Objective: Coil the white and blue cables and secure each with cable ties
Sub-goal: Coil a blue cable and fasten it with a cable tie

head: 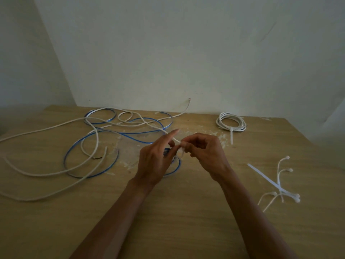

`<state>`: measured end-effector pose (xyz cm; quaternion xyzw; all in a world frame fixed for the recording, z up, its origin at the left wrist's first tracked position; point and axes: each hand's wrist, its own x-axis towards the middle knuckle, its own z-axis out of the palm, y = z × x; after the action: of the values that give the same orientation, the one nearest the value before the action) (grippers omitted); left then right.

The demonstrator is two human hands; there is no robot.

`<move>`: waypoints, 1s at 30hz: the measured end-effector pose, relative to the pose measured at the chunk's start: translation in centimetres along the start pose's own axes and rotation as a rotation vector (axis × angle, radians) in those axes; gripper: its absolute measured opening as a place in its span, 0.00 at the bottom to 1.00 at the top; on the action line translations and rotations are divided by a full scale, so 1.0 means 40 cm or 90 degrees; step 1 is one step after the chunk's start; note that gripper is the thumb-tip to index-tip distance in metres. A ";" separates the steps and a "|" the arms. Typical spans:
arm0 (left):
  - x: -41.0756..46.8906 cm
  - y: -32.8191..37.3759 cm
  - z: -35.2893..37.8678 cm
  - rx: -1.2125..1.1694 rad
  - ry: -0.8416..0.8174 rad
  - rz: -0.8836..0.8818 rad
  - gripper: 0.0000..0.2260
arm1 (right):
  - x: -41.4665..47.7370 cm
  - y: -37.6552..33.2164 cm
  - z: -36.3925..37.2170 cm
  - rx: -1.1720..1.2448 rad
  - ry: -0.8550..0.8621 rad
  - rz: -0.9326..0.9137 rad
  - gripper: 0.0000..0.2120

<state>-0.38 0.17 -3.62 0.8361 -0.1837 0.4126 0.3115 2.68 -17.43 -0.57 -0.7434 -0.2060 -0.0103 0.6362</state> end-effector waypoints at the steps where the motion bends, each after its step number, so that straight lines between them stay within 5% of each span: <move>1: 0.006 -0.004 0.001 -0.011 -0.014 0.002 0.19 | 0.001 0.001 -0.004 -0.006 0.009 -0.006 0.02; 8: 0.020 0.006 0.001 -0.204 -0.044 -0.156 0.08 | 0.014 0.025 0.016 -0.202 0.139 -0.147 0.05; 13: 0.028 0.021 -0.004 -0.264 -0.069 -0.264 0.08 | 0.005 0.033 0.034 -0.232 0.126 -0.180 0.03; 22: 0.019 0.031 0.028 -0.285 -0.182 -0.250 0.06 | 0.029 0.019 -0.019 0.019 0.319 -0.085 0.02; 30: -0.003 -0.001 0.021 -0.350 -0.134 -0.346 0.07 | 0.012 0.045 0.035 -0.095 0.058 -0.060 0.04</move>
<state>0.07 -0.36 -4.14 0.7776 -0.0905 0.1628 0.6005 3.36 -16.14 -2.39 -0.7769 -0.2102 -0.0892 0.5867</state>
